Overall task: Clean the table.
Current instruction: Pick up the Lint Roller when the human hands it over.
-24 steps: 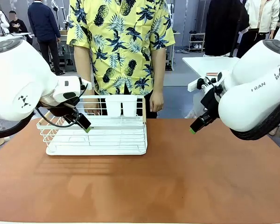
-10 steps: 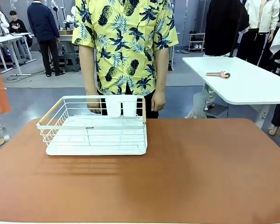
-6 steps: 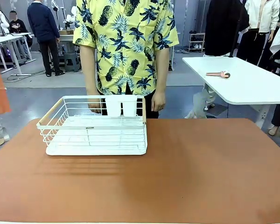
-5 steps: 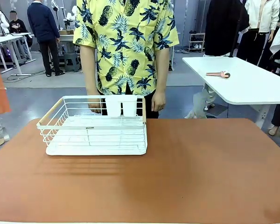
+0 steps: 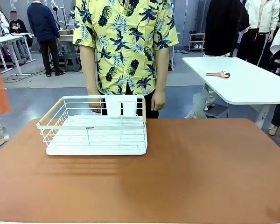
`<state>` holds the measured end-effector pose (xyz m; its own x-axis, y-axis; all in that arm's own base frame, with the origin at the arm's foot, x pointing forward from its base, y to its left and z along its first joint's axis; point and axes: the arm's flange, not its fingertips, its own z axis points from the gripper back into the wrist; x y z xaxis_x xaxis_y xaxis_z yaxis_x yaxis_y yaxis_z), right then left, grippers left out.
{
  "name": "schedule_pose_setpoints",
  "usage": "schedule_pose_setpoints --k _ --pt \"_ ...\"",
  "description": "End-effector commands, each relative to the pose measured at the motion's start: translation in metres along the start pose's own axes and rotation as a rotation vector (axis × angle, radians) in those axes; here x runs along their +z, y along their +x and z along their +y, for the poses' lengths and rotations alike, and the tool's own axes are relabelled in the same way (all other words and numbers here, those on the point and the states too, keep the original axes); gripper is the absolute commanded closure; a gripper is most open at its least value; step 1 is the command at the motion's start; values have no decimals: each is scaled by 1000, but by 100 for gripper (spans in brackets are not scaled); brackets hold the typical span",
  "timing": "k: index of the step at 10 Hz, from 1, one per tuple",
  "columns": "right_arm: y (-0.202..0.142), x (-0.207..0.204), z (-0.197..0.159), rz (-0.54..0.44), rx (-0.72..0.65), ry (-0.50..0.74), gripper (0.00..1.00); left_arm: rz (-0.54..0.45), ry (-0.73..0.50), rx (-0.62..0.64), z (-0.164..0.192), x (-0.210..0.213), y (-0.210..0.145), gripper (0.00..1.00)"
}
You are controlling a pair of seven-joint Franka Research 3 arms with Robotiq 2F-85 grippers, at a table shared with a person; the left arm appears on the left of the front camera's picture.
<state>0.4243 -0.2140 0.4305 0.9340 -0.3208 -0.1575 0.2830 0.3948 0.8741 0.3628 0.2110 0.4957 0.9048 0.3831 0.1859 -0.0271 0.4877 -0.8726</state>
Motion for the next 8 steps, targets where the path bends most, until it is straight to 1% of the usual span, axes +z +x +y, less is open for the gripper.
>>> schedule_pose_setpoints --k 1,8 --pt "-2 0 4 -9 8 -2 0 -4 -6 0 0 2 -1 0" --pt "-2 0 4 -9 8 -2 0 -4 -6 0 0 2 -1 0"
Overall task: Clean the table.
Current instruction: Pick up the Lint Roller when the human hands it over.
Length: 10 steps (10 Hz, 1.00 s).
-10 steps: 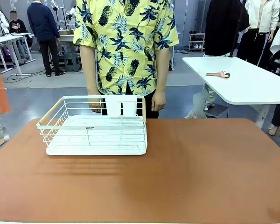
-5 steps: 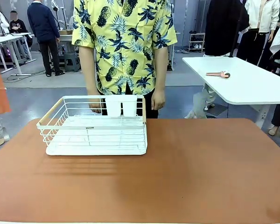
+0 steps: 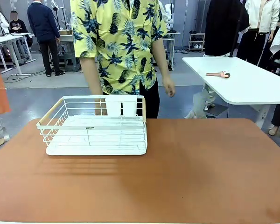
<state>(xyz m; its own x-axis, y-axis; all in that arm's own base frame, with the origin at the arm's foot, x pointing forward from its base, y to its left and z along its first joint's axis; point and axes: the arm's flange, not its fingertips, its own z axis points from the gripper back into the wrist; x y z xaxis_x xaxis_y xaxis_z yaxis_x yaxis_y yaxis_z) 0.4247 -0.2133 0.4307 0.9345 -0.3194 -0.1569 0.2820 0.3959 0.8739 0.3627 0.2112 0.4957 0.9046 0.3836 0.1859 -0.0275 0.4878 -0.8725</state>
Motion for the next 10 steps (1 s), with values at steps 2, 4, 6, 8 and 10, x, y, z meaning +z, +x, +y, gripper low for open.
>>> schedule_pose_setpoints --k 2,4,6,8,10 --pt "-2 1 3 -10 7 -1 0 -4 -7 0 0 2 -1 0" --pt "-2 1 3 -10 7 -1 0 -4 -7 0 0 2 -1 0" --pt "-2 1 3 -10 7 -1 0 -4 -7 0 0 2 -1 0" --pt "-2 1 3 -10 7 -1 0 -4 -7 0 0 2 -1 0" --pt "-2 1 3 -10 7 -1 0 -4 -7 0 0 2 -1 0"
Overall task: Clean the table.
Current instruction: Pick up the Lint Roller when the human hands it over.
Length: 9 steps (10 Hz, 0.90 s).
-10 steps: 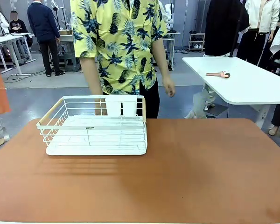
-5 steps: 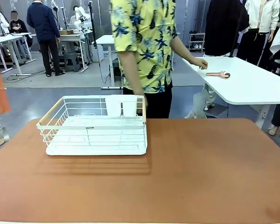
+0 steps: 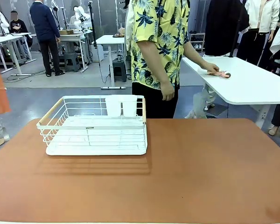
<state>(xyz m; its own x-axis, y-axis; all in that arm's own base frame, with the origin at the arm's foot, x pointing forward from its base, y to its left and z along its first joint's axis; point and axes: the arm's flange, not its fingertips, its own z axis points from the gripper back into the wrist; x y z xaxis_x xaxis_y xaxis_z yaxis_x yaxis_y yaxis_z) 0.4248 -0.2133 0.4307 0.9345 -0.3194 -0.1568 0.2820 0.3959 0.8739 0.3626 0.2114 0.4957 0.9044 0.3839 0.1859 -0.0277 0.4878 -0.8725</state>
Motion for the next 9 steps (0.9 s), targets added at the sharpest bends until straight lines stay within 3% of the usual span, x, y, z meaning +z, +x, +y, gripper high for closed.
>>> schedule_pose_setpoints --k 1,9 --pt "-2 1 3 -10 7 -1 0 -3 -7 0 0 2 -1 0" --pt "-2 1 3 -10 7 -1 0 -3 -7 0 0 2 -1 0"
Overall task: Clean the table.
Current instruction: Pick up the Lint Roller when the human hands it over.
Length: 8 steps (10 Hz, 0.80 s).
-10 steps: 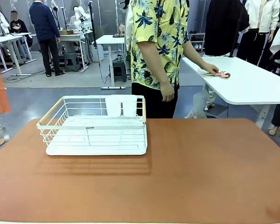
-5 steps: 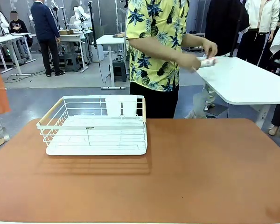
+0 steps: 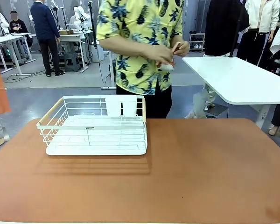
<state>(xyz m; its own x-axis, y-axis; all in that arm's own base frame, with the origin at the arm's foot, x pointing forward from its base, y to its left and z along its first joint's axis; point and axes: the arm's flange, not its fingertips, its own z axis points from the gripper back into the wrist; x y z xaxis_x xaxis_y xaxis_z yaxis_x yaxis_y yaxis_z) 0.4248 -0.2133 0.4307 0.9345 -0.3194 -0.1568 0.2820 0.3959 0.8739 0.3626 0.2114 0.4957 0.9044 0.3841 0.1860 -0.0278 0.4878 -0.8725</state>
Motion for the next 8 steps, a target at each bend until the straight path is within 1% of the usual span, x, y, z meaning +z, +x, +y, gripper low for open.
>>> schedule_pose_setpoints --k 1,8 --pt "-2 1 3 -10 7 -1 0 -3 -7 0 0 2 -1 0" --pt "-2 1 3 -10 7 -1 0 -3 -7 0 0 2 -1 0"
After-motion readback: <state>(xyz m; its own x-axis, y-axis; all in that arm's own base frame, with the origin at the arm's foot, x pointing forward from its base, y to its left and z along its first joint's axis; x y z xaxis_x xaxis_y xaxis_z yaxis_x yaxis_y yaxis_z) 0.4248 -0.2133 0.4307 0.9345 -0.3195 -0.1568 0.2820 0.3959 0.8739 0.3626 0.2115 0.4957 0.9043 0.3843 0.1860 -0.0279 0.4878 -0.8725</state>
